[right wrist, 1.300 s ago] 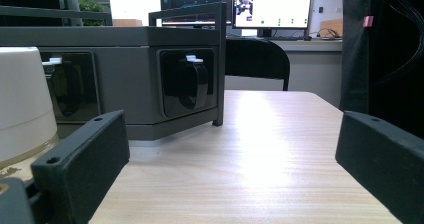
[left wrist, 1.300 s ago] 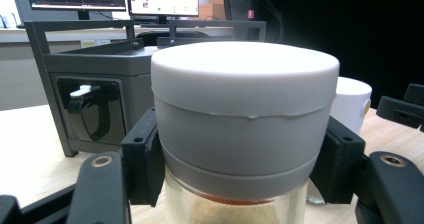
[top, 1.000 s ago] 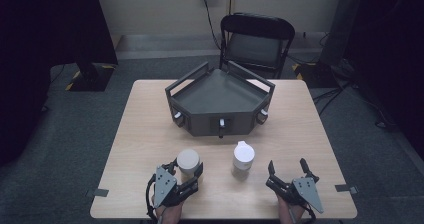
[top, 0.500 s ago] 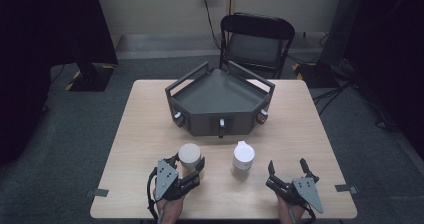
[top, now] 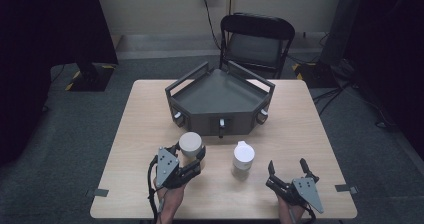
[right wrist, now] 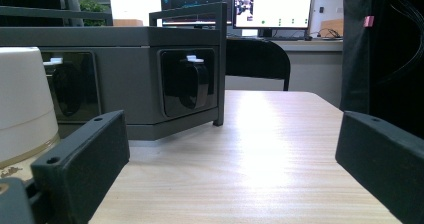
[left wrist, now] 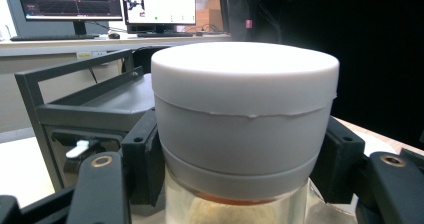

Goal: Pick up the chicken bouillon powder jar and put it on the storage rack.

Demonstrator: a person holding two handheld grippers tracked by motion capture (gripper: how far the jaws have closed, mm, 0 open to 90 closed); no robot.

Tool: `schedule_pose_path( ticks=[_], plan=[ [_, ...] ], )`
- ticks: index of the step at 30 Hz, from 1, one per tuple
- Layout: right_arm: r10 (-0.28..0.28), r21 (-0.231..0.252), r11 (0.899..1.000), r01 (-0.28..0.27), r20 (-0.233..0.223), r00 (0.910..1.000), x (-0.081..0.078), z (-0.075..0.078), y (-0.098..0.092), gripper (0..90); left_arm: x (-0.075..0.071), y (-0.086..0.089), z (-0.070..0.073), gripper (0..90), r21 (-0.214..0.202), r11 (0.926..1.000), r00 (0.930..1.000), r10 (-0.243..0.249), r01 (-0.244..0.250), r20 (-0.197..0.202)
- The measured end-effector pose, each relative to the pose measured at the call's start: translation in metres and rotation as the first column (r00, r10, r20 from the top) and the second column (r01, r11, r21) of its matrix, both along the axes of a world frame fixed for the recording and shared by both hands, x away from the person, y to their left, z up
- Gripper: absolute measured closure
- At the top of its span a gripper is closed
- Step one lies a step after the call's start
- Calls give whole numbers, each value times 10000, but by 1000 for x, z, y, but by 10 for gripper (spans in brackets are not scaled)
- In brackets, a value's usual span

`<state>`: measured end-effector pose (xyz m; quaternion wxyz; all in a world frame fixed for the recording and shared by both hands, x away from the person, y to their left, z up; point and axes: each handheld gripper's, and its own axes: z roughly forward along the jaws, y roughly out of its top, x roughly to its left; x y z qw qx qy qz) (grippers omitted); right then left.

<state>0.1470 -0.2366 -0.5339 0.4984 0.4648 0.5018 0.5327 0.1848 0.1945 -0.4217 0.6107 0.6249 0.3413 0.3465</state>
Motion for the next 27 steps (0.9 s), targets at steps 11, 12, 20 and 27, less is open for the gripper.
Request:
schedule_pose_path(
  ticks=[11,12,20,27],
  plan=[
    [19,-4,10000,-19,0,10000,0,0,0,0,9,-4,7,350,-135,9999,10000,-59,58,-41],
    [22,-5,10000,-22,-1,10000,0,0,0,0,9,-4,8,350,-192,9998,9999,-110,109,-58],
    [30,-6,10000,-30,-1,10000,0,0,-1,0,16,-12,15,350,87,9996,9996,-265,265,-51],
    [43,-5,10000,-43,0,10000,0,0,-1,0,26,-16,24,350,132,9996,9997,-234,236,-88]
  ],
)
